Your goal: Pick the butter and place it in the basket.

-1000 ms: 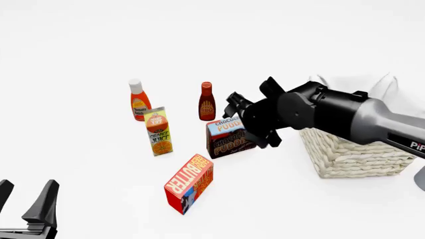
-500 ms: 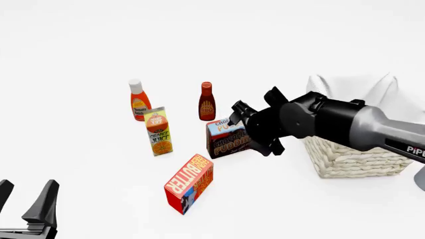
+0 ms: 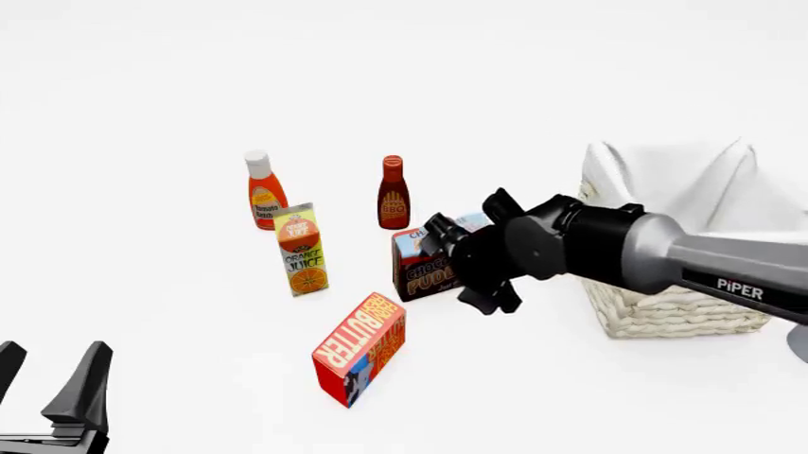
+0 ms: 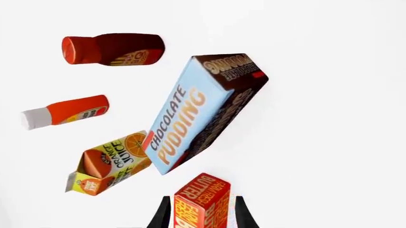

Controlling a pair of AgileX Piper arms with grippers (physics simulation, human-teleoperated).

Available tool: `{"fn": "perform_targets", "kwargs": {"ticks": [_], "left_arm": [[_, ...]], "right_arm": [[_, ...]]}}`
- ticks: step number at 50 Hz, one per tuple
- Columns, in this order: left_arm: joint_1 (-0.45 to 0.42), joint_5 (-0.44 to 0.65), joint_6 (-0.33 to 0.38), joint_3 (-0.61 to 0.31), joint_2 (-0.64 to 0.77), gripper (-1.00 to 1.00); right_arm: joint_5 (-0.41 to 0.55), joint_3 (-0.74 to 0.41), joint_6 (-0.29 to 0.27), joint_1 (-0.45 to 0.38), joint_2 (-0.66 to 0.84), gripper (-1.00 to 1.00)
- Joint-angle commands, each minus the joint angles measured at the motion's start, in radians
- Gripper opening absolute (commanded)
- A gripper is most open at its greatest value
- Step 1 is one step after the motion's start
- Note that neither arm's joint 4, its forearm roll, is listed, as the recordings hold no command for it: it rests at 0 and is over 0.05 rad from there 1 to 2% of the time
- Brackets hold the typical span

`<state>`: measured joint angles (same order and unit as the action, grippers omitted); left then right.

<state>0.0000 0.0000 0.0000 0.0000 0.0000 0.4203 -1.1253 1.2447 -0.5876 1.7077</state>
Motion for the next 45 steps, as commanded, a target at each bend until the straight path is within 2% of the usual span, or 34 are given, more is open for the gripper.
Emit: {"fn": "perform_targets", "kwargs": {"ticks": [1,45], "left_arm": [[0.0,0.0,0.0,0.0,0.0,1.0],[0.0,0.0,0.0,0.0,0.0,1.0]], "right_arm": [[-0.008,-0.007,0.015,-0.029,0.027,1.0],[-0.012,-0.023,0.03,-0.097,0.061,1.0]]}}
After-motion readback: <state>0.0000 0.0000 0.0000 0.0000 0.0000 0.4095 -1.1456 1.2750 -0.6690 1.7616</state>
